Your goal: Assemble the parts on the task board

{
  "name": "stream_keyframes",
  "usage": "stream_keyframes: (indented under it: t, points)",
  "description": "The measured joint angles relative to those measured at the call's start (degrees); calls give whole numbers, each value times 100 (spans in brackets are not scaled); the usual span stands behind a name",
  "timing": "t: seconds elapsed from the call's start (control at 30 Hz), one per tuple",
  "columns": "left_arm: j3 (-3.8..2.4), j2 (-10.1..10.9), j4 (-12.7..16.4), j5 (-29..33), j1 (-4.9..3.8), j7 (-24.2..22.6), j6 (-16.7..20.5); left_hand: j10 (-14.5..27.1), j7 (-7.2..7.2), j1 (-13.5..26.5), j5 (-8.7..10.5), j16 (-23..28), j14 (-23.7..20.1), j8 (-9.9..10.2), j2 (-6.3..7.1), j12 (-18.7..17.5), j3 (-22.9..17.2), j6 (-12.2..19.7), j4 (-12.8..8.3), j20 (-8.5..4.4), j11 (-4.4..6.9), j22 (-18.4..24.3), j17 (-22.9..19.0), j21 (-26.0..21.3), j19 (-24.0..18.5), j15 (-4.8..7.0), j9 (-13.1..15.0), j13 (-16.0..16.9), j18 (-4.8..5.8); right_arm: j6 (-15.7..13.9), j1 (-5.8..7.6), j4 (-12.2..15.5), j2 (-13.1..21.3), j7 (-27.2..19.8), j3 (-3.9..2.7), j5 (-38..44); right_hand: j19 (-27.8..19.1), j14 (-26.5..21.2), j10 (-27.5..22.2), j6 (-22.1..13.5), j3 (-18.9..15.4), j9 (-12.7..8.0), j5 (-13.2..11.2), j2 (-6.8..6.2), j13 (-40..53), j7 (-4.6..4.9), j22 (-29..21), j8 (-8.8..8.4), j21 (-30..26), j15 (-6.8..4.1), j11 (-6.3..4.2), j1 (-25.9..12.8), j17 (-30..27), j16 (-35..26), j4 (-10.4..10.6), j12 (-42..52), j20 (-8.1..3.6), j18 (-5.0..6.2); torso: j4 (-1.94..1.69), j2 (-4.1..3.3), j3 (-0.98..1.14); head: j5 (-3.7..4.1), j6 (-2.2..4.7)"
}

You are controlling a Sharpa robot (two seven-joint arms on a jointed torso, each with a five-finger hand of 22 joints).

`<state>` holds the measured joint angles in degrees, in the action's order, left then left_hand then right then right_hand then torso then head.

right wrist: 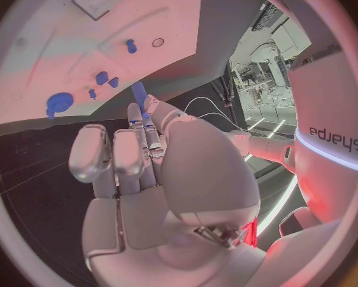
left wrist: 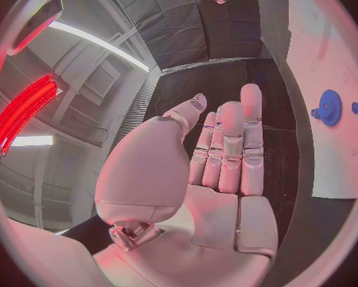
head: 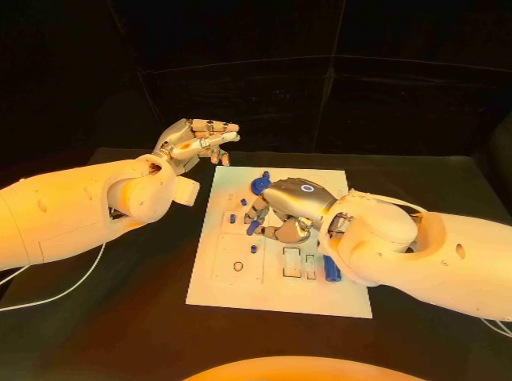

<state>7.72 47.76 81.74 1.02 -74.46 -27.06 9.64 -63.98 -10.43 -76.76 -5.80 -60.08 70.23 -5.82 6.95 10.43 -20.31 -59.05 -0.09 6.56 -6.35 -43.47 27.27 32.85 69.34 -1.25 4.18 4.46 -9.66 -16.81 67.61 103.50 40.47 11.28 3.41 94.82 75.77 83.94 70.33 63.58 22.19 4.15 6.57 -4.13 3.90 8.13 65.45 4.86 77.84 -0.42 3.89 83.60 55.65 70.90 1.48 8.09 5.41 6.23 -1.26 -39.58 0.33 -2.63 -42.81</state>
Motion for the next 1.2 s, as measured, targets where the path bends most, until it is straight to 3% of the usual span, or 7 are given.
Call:
stream_keyframes:
  t: [0.13, 0.27, 0.4, 0.67, 1.2]
  points:
    - [0, -27, -19, 0, 0, 0, 0, 0, 0, 0, 0, 0, 0, 0, 0, 0, 0, 0, 0, 0, 0, 0, 0, 0, 0, 0, 0, 0, 0, 15, -152, -153, -221, -83, 33, -3, 0, 0, 0, -3, 7, -1, 0, 0, 0, -2, 0, -7, 0, 0, 0, 0, 0, 0, -7, 0, 0, 0, 1, 0, -1, -48, -2]
    - [0, -52, -34, 0, 0, 0, 0, 0, 0, 0, 0, 0, 0, 0, 0, 0, 0, 0, 0, 0, 0, -1, 0, 0, 0, 0, 0, -1, 0, 56, -227, -272, -369, -159, 168, -15, 0, 0, 0, -4, 18, -1, 0, 0, -1, -3, -1, -11, 0, 0, 0, 0, -6, 0, -18, 0, 0, 0, 2, 1, 2, -104, -22]
    - [0, -78, -46, 1, 0, 0, -1, 0, 0, 0, 0, 0, 0, 0, 0, 0, 0, 0, 0, 0, 0, -1, -1, 0, 0, 0, 0, -1, 0, 123, -255, -381, -495, -228, 271, -30, 0, 0, 0, 3, 18, 0, 0, 0, 0, 4, -6, -14, 0, 0, 0, 0, -10, -1, -19, -21, 0, 0, 2, 1, 2, -150, -32]
    - [0, -111, -70, 1, 0, 0, -2, 0, 0, -23, 0, 0, 0, 0, -23, 0, 15, 0, 16, 0, 0, -1, -1, 0, 0, 0, 0, -1, 0, 298, -272, -578, -611, -312, 413, -50, 0, 0, 0, 9, 18, 0, 0, 0, -1, 11, -6, -27, 0, 0, 0, 0, -20, -1, -19, -21, 0, 0, 2, 1, 5, -216, -66]
    - [0, -126, -83, 1, 1, 3, -4, 0, 0, -23, 0, 0, 0, 0, -23, 0, 15, 0, 16, 0, 0, -2, -2, 0, 0, 0, 0, -2, 0, 448, -288, -727, -686, -350, 450, -58, 0, 0, -1, 7, 33, -4, -4, -1, -4, 11, -16, -14, 0, 0, 1, 0, -20, -1, -35, -21, 0, 0, 7, 1, 2, -241, -93]
